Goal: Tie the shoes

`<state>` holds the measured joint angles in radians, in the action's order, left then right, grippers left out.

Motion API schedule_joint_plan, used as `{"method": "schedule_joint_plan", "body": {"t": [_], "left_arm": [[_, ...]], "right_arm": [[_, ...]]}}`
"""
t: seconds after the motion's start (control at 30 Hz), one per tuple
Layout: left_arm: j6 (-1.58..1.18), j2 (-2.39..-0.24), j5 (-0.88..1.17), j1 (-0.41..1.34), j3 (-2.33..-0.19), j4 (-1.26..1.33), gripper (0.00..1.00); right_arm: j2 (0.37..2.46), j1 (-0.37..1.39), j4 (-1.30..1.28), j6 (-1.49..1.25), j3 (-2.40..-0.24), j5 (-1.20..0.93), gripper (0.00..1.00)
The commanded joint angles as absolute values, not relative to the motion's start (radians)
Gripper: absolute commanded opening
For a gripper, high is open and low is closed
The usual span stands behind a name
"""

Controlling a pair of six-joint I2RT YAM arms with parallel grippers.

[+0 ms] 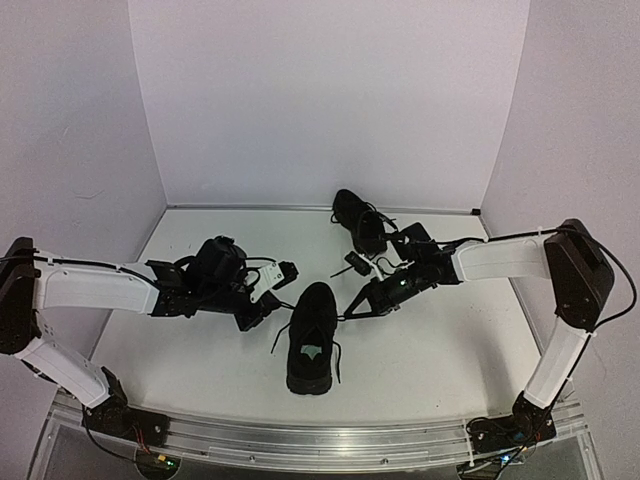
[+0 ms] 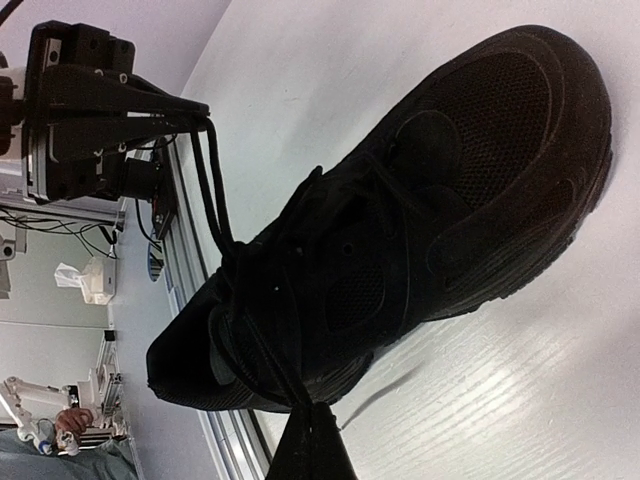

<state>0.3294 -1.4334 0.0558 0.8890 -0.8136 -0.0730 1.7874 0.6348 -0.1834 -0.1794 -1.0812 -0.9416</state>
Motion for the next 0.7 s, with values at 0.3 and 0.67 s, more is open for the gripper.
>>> {"method": "schedule_joint_plan", "body": {"t": [0.3, 0.67], "left_arm": [[0.324, -1.451, 0.018, 0.887, -0.825, -0.094, 0.00], [0.336, -1.478, 0.058, 0.888, -0.837, -0.084, 0.00]], "right_arm": [[1.757, 0.613, -0.222, -0.150, -1.073, -0.907, 0.01], [1.867, 0.613, -0.015, -0.340, -1.119, -1.027, 0.52]]}}
